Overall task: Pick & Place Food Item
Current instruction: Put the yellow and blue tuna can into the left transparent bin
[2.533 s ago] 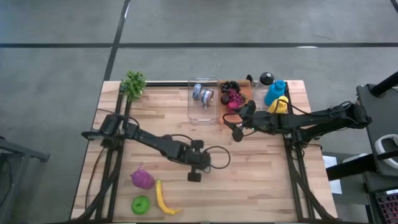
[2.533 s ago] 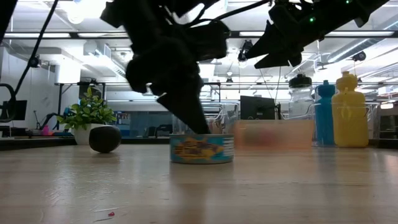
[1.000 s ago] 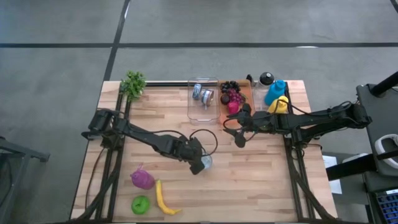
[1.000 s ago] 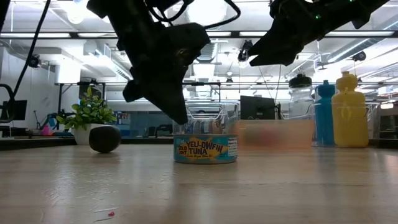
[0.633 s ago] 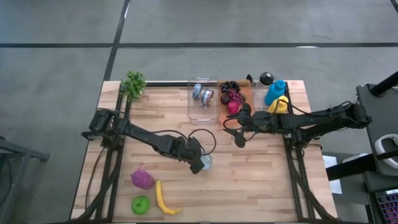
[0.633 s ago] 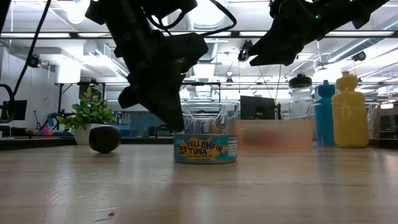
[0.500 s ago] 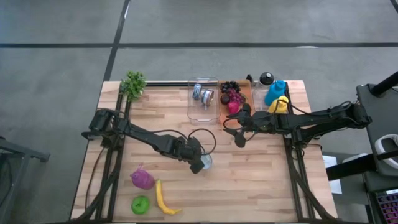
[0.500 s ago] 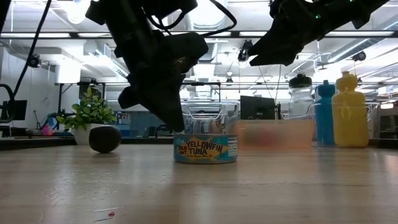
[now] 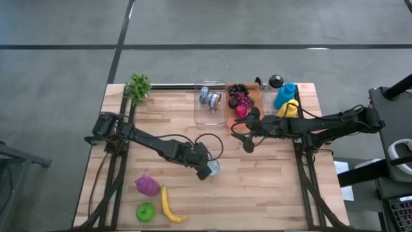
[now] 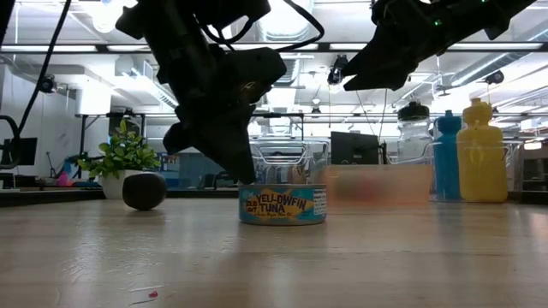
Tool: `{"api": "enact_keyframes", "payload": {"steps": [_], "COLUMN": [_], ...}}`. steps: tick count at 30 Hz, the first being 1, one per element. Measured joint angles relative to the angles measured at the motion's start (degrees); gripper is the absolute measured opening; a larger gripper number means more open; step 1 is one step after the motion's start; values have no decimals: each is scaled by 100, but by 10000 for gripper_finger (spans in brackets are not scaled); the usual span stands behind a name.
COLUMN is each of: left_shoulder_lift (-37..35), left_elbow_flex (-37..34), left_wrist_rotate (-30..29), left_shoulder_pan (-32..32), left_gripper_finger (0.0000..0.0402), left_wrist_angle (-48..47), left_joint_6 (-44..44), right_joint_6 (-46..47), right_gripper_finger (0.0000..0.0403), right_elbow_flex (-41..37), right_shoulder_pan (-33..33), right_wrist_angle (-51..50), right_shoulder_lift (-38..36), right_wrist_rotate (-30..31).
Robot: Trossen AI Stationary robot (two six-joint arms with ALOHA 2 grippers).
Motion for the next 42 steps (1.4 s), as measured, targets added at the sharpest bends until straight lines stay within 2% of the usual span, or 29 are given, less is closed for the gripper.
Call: {"api": "enact_keyframes", "payload": {"steps": [17, 35, 42], "left_shoulder_lift": [-2, -4, -4], "left_elbow_flex": [0, 0, 0], "left_wrist_rotate": [-2, -136, -245], "left_shoulder_pan": [15, 28, 36], "left_gripper_finger": [1, 1, 1], "left_wrist_angle": [-39, -168, -254], "left_joint_6": [62, 148, 148], "right_joint_6": [-2, -2, -2], "right_gripper_finger": [301, 322, 314], "right_elbow_flex": [0, 0, 0], "right_shoulder_pan": [0, 0, 1], "right_wrist_angle": [0, -2, -1], "right_shoulder_lift": [0, 0, 0], "right_wrist_rotate": [0, 0, 0]}}
